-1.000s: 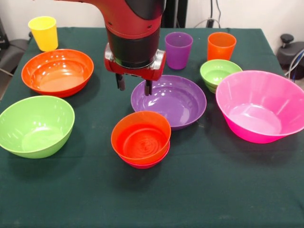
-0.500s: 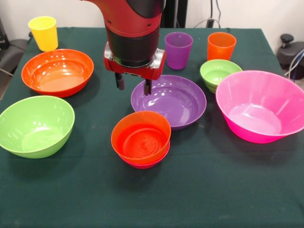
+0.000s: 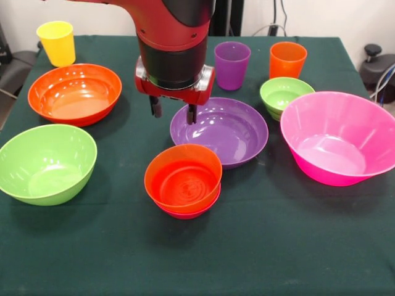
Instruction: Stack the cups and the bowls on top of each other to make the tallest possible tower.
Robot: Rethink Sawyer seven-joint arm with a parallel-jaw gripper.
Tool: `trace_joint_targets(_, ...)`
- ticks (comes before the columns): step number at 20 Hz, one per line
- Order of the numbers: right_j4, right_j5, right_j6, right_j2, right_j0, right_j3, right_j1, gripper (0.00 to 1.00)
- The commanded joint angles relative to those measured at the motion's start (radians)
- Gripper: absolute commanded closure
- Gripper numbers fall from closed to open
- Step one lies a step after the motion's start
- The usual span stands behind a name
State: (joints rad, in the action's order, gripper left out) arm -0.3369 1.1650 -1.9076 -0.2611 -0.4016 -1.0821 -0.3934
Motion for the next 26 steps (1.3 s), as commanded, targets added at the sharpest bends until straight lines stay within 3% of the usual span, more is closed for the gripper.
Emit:
trace_joint_targets(1, -0.067, -0.059, 0.206, -0.061, -0.015, -0.005, 0.09, 0.0)
trace_joint_targets(15, -0.086, -0.05, 0.256, -0.072, -0.026, 0.084, 0.14, 0.0)
trace_joint_targets(26, -0.111, -0.08, 0.288, -0.069, -0.042, 0.041, 0.125, 0.0)
